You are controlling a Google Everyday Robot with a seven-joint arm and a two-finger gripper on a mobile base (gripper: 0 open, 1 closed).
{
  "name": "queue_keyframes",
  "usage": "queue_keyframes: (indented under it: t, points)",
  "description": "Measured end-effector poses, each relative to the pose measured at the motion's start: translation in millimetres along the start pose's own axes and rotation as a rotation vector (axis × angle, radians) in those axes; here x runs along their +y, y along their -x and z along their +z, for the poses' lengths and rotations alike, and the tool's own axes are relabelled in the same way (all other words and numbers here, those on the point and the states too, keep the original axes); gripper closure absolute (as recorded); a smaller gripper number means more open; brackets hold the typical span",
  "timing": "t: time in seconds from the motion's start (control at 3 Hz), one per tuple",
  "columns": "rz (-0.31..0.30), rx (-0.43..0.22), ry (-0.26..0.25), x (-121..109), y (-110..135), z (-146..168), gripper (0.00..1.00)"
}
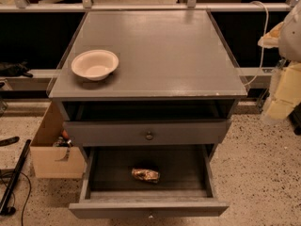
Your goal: Pick orange can from middle drawer and place on counter
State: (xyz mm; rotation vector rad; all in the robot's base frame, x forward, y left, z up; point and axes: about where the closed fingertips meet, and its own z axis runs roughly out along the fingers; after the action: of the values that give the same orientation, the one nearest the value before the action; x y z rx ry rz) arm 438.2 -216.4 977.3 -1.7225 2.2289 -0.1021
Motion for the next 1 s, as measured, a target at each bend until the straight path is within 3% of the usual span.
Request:
queue_keyframes:
  t: [0.33,0.67,1.0]
  points:
    - [0.0,0.0,0.0,0,0,0,0.0]
    - [0.019,-0.109,0.029,14,-2,10,0.0]
    - [0.096,-0.257,0.056,41,-30,44,0.0]
